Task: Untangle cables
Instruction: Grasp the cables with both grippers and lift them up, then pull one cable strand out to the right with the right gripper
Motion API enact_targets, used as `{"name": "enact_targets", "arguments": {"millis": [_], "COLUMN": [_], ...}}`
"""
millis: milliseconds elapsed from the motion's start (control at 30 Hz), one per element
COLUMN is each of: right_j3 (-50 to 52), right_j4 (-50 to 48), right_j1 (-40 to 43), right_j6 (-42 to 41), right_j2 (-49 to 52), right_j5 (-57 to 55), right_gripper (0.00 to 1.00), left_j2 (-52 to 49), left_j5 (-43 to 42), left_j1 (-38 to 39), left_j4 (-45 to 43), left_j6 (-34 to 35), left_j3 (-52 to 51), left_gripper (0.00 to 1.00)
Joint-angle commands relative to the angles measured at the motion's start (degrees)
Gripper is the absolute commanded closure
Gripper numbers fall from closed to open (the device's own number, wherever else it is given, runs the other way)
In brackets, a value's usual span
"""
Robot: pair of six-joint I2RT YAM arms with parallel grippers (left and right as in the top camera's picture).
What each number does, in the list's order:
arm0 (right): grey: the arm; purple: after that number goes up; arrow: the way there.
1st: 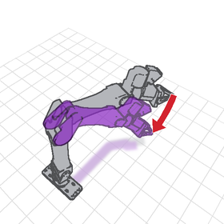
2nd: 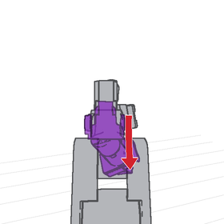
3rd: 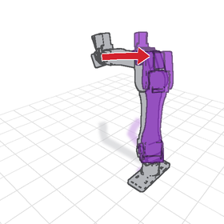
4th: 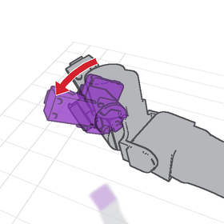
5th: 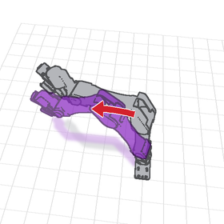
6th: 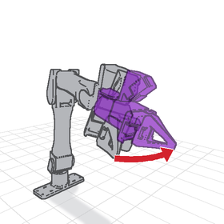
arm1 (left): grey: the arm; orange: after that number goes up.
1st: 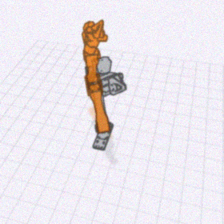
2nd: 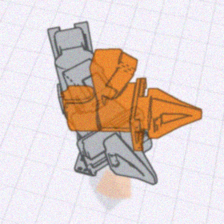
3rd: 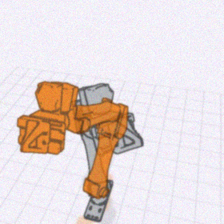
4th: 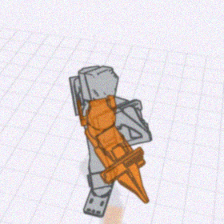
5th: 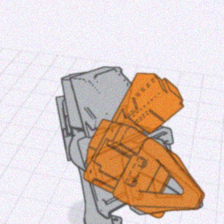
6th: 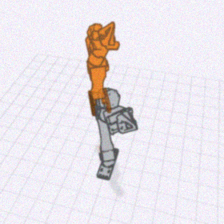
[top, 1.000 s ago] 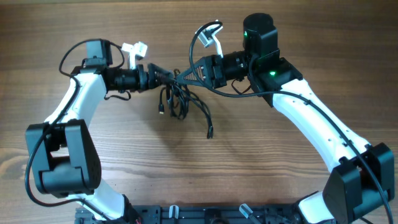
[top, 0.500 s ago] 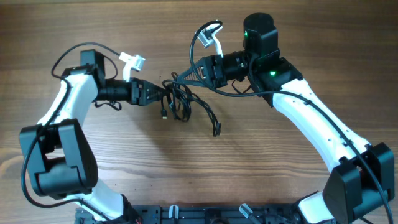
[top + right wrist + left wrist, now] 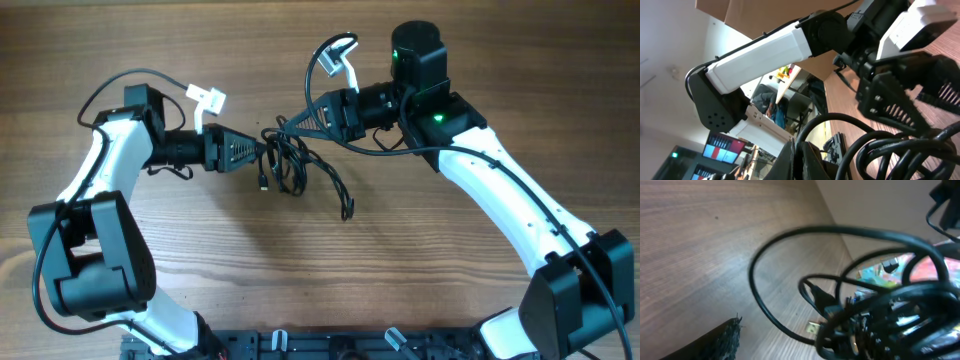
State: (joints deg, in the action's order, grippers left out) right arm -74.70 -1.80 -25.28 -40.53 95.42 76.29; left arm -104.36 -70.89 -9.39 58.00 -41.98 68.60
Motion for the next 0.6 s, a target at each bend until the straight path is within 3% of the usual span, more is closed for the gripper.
{"name": "enact_targets", "arguments": {"millis": [0,167,233,367,467,500,533,567], "right_j3": [-0.72,-0.72,-0.72,-0.72,-0.72,-0.72,-0.72,-0.72], "right_j4": [-0.55,-0.52,-0.52,-0.52,-0.52,-0.52,-0.52,-0.55], "right_j1": [0.24,0.22,0.22,0.22,0.22,0.22,0.22,0.22], "right_j6": [0.04,0.0,0.0,-0.02,-0.02,-0.02,0.0,0.0], "right_j2": [-0.15,-0.15,-0.15,-0.15,-0.15,-0.15,-0.15,-0.15], "right_j5": [1.81,1.84,1.84,1.84,1.84,1.84,1.84,1.84], "right_gripper": [0.96,0.96,0.96,0.96,0.96,0.96,0.96,0.96], "left_j2": [-0.57,-0.57,-0.57,-0.57,-0.57,-0.57,-0.57,-0.57], "left_j5": [-1.29,-4.37,-4.46,-4.48,-4.46,-4.26,-4.02,-3.65], "left_j1": [0.31,2.03,3.06,5.75,7.32,7.74,8.0,8.07], "left_j4": [2.99,0.39,-2.29,-6.69,-7.52,-7.5,-7.5,-7.5], "left_j6": [-10.12,-8.72,-5.33,-2.1,-2.08,-2.08,-2.08,-2.05], "left_j3": [-0.15,-0.15,-0.15,-0.15,-0.15,-0.15,-0.15,-0.15], "left_gripper": [0.24,0.23,0.11,0.15,0.37,0.55,0.65,0.85]}}
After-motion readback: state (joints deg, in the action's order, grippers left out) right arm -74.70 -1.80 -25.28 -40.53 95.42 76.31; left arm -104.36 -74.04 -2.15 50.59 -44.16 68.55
